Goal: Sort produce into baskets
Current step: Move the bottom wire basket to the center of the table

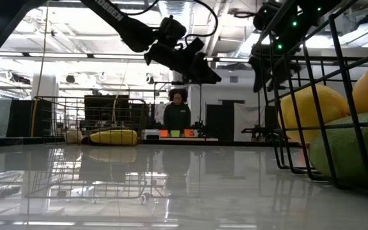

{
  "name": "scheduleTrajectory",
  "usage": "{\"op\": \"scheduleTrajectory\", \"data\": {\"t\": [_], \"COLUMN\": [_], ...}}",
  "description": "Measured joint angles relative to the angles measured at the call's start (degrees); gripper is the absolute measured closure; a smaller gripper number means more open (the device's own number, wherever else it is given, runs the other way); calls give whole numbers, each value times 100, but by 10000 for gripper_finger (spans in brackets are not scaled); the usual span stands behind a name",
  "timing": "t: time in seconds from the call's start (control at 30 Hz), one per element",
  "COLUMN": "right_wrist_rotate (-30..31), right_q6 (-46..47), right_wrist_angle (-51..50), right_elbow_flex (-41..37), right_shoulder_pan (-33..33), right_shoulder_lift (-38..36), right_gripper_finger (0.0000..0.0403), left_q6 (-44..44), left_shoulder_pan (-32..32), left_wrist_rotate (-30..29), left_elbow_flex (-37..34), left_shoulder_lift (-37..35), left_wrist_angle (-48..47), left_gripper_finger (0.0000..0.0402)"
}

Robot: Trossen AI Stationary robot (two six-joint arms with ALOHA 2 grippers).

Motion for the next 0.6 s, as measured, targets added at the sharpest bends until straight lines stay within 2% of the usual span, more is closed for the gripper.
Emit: {"op": "scheduleTrajectory", "data": {"t": [0.13,0.23,0.47,0.6], "right_wrist_rotate": [858,1165,1197,1019], "right_q6": [443,855,807,705], "right_wrist_angle": [-545,-857,-1063,-1433], "right_elbow_flex": [0,-2,-2,59], "right_shoulder_pan": [-88,-336,-1052,-1311], "right_shoulder_lift": [52,191,1219,1675], "right_gripper_finger": [65,65,88,94], "left_q6": [127,79,-200,-196], "left_shoulder_pan": [11,21,-46,-123], "left_wrist_rotate": [-225,-260,-208,-195], "left_elbow_flex": [29,34,31,25], "left_shoulder_lift": [0,0,0,-54], "left_wrist_angle": [-11,-22,130,74], "left_gripper_finger": [166,166,166,166]}}
